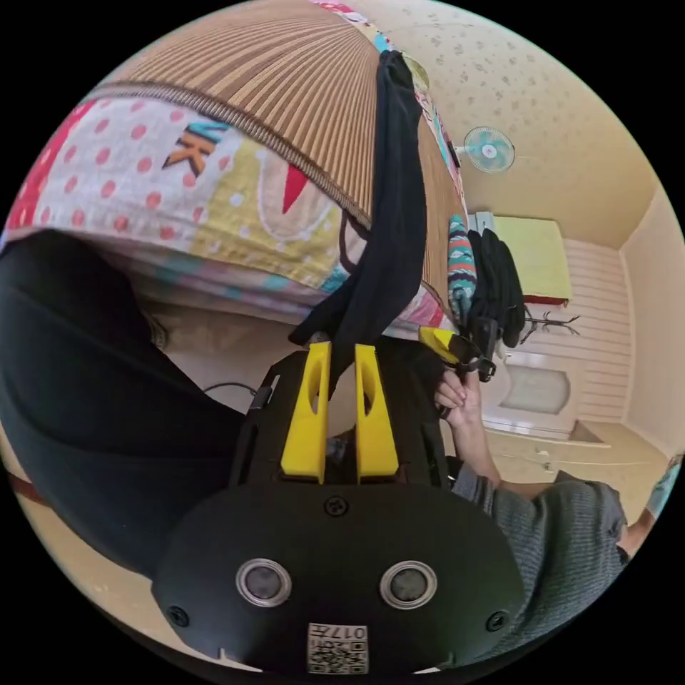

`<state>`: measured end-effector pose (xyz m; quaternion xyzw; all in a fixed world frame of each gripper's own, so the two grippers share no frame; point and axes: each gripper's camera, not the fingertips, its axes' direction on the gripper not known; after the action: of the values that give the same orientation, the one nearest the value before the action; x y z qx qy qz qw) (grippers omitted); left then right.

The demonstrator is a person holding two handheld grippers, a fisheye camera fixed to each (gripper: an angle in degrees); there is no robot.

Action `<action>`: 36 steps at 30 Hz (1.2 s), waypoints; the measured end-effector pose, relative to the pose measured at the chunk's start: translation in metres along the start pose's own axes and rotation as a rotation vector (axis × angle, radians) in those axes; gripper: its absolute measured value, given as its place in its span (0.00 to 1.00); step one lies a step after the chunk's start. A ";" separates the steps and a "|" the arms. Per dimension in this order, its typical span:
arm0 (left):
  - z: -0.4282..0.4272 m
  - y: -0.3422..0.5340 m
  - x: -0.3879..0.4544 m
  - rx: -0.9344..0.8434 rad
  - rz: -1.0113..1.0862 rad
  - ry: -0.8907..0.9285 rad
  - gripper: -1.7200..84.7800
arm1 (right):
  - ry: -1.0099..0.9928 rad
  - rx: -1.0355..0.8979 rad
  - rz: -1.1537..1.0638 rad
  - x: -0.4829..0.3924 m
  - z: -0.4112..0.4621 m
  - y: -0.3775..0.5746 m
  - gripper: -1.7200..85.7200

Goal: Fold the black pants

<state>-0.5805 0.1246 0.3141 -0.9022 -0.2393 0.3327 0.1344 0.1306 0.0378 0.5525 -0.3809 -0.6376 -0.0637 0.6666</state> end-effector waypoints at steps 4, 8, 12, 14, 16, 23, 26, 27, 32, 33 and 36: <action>0.020 -0.015 0.038 0.073 0.118 -0.092 0.14 | 0.057 -0.040 -0.021 0.002 0.014 -0.016 0.14; 0.072 -0.039 0.047 -0.004 0.112 -0.197 0.14 | 0.093 -0.126 0.005 0.009 0.040 -0.035 0.13; 0.090 -0.034 0.057 -0.025 0.110 -0.200 0.06 | 0.096 -0.176 -0.048 0.006 0.055 -0.036 0.11; 0.089 -0.024 0.063 -0.020 0.105 -0.154 0.04 | 0.113 -0.186 -0.069 0.005 0.054 -0.034 0.08; 0.077 -0.015 0.072 0.013 0.114 -0.059 0.03 | -0.040 -0.136 -0.161 -0.006 0.038 -0.027 0.06; 0.092 -0.007 0.083 0.013 0.225 0.157 0.01 | -0.063 -0.055 -0.194 -0.010 0.009 -0.007 0.04; 0.130 -0.005 0.064 -0.044 0.104 -0.023 0.01 | 0.064 -0.181 -0.159 0.004 0.048 -0.008 0.04; 0.133 -0.004 0.061 -0.041 0.084 -0.024 0.02 | 0.075 -0.183 -0.159 0.003 0.053 -0.007 0.04; 0.129 0.003 0.085 0.022 0.123 -0.012 0.03 | -0.009 -0.193 -0.155 -0.004 0.047 -0.011 0.06; 0.127 0.002 0.090 0.031 0.131 -0.026 0.03 | 0.006 -0.185 -0.154 -0.006 0.042 -0.013 0.06; 0.116 -0.003 0.114 0.125 0.203 -0.075 0.09 | 0.096 -0.068 -0.145 -0.009 0.025 -0.021 0.09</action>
<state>-0.5829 0.1962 0.1684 -0.8987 -0.1301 0.3922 0.1468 0.0966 0.0345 0.5512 -0.3525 -0.6284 -0.1515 0.6767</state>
